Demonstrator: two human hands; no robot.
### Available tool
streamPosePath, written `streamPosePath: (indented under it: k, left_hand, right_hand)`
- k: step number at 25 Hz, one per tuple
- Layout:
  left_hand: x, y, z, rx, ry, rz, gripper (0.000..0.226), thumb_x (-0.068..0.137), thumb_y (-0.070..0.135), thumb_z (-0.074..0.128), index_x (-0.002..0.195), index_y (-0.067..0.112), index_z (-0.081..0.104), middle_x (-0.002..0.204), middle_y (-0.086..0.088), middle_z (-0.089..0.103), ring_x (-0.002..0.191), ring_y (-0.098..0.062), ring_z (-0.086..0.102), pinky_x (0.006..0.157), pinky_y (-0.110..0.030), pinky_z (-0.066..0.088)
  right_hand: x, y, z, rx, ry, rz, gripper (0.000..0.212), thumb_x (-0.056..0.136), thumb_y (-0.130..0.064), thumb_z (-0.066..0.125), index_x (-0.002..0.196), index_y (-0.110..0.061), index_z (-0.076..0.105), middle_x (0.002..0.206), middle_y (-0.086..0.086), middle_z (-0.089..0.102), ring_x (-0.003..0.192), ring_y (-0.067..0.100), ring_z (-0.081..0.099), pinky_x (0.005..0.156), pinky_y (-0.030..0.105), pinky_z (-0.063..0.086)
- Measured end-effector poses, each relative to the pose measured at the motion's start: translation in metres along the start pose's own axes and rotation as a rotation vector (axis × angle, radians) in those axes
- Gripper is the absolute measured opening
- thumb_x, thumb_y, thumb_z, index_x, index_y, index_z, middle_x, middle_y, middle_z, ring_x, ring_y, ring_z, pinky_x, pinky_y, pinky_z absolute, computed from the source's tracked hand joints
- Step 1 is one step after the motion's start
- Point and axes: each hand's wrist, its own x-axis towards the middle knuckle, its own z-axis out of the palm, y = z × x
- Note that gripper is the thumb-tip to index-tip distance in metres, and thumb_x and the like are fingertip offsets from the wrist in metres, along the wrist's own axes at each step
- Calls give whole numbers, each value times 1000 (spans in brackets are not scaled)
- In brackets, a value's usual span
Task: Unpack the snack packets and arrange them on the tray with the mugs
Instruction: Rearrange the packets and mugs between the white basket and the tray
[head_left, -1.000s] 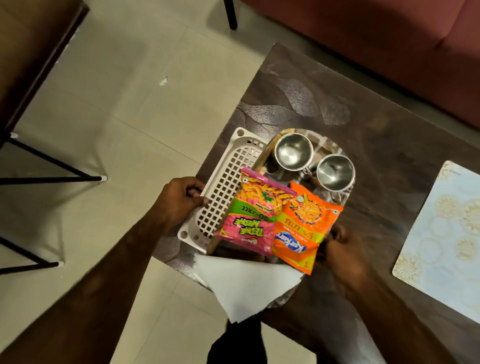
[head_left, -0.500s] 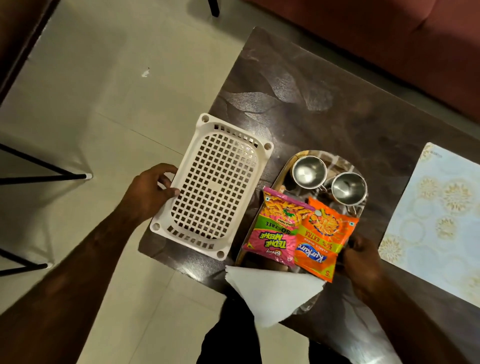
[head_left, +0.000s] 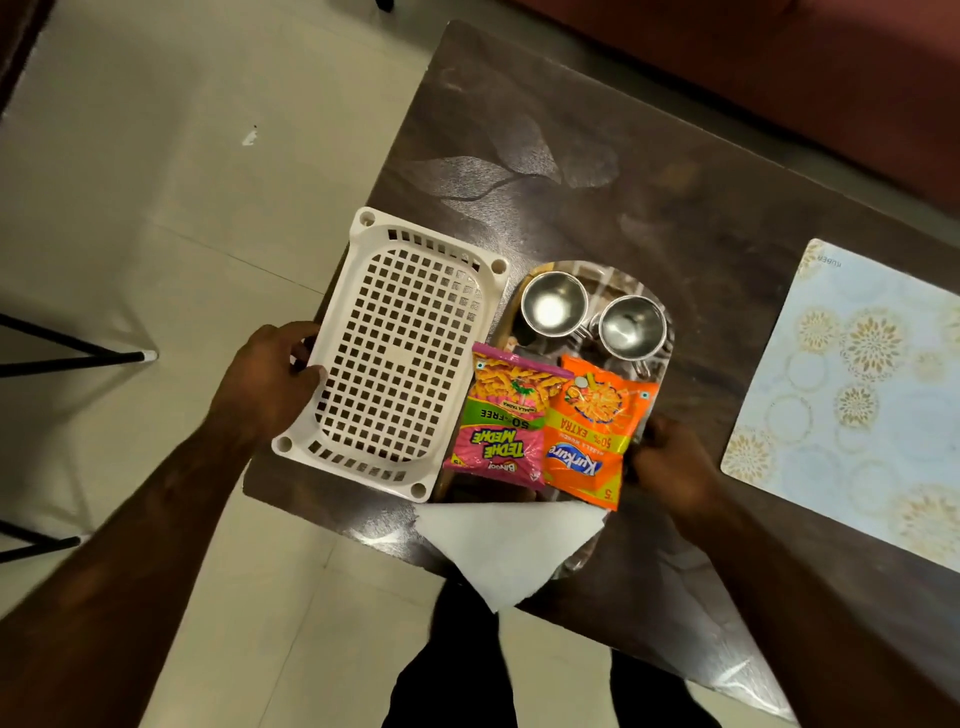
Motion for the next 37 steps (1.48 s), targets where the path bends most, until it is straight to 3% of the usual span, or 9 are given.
streamPosePath:
  k: [7, 10, 14, 17, 21, 27, 30, 34, 37]
  left_hand:
    - [-25, 44, 0, 77, 199, 57, 27, 90, 22, 61, 117, 26, 62, 109, -4, 62, 90, -26, 67, 79, -41, 56]
    - [-45, 85, 26, -168, -31, 41, 5, 92, 28, 62, 95, 28, 66, 88, 7, 68, 75, -15, 68, 61, -28, 53]
    - [-59, 120, 68, -213, -188, 14, 29, 87, 54, 63, 94, 26, 62, 89, 10, 64, 77, -8, 62, 62, -27, 44]
    - [-57, 130, 84, -82, -221, -28, 43, 80, 67, 63, 90, 25, 56, 86, 8, 59, 79, -10, 59, 65, -30, 43]
    - [-61, 134, 91, -140, -186, 20, 42, 81, 50, 73, 63, 27, 44, 61, 12, 46, 52, 0, 49, 51, -25, 27]
    - [-57, 117, 75, -477, -397, -36, 24, 85, 36, 76, 98, 26, 59, 87, 4, 73, 81, -6, 71, 69, -31, 56]
    - [-55, 97, 45, -697, -506, -63, 26, 88, 27, 73, 106, 16, 58, 90, 7, 79, 83, -10, 77, 61, -22, 59]
    - [-43, 61, -2, -554, -235, -91, 39, 77, 40, 83, 94, 22, 54, 103, -16, 73, 93, -30, 75, 72, -49, 64]
    - [-31, 40, -27, -392, -64, -122, 43, 73, 44, 85, 95, 28, 52, 99, -7, 69, 92, -27, 71, 73, -46, 60]
  right_hand:
    - [2, -23, -18, -388, -35, -56, 16, 70, -26, 58, 69, -19, 73, 58, -7, 74, 57, 11, 72, 70, 41, 63]
    - [-5, -33, -22, -479, 10, -44, 18, 76, -34, 61, 72, -21, 72, 69, 1, 76, 71, 23, 74, 72, 39, 61]
    - [-22, -39, -27, -398, 339, -84, 20, 76, -41, 53, 71, -29, 67, 76, -5, 72, 74, 24, 67, 67, 33, 54]
    - [-27, -46, -19, -232, 163, -54, 25, 83, -47, 54, 78, -31, 73, 73, -13, 73, 73, 12, 70, 61, 26, 47]
    - [-27, -45, 0, -131, 38, 13, 28, 88, -47, 67, 102, -25, 76, 95, -7, 78, 82, 15, 74, 80, 42, 61]
    - [-38, -47, 11, 142, 91, -6, 11, 86, -22, 70, 95, -17, 74, 90, 0, 79, 82, 22, 76, 85, 52, 60]
    - [-59, -50, 13, 228, 73, -37, 14, 85, -21, 69, 98, -22, 74, 92, -3, 80, 82, 19, 78, 84, 52, 62]
    - [-71, -72, 27, 357, 6, -70, 28, 84, -16, 78, 103, -30, 63, 96, -8, 78, 86, 14, 77, 81, 48, 63]
    - [-66, -98, 57, 431, -71, -55, 37, 86, -13, 78, 119, -19, 62, 107, -2, 78, 94, 18, 77, 85, 50, 62]
